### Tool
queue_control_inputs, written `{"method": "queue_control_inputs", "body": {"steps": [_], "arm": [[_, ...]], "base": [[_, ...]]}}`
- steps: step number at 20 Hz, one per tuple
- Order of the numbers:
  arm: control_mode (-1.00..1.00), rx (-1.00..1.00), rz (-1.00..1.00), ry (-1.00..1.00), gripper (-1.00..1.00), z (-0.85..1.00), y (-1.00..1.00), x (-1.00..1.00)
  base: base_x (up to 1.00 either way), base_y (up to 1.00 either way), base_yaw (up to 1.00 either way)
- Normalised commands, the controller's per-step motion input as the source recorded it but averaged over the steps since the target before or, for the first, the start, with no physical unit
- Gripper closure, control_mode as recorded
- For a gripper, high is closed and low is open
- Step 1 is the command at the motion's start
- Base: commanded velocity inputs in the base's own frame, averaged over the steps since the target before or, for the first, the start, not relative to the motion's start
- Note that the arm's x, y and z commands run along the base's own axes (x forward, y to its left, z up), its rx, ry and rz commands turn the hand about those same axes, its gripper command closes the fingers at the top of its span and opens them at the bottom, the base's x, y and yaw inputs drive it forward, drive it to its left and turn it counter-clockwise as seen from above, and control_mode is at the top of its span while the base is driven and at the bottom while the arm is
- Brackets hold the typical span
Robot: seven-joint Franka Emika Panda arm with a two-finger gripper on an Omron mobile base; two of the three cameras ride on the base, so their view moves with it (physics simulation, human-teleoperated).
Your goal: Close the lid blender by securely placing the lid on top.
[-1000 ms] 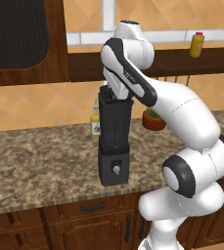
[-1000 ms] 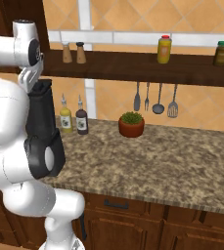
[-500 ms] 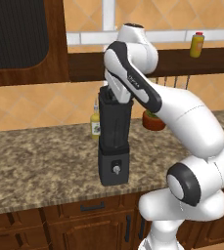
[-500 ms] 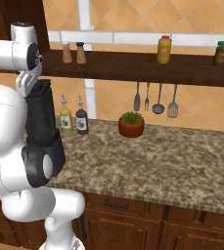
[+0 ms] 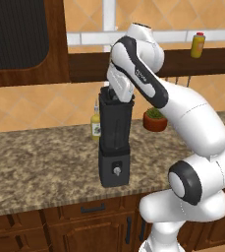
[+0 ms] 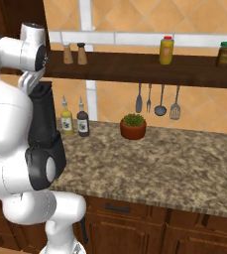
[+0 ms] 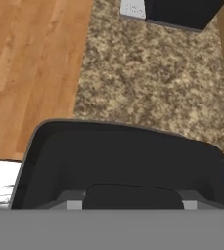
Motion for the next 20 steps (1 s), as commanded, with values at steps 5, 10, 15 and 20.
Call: {"method": "queue_control_inputs", "body": {"steps": [5, 10, 15, 20], "arm": [[-1.00, 0.06, 0.00, 0.15, 1.00, -0.24, 0.03, 0.00], [-1.00, 0.03, 0.00, 0.03, 1.00, -0.60, 0.07, -0.13], [-1.00, 0.00, 0.00, -0.03, 1.00, -0.86, 0.17, -0.32], [-1.00, 0.00, 0.00, -0.01, -1.00, -0.54, 0.02, -0.07]], "base": [[0.00, 0.00, 0.00], [0.00, 0.00, 0.00], [0.00, 0.00, 0.00], [0.00, 0.00, 0.00]]}}
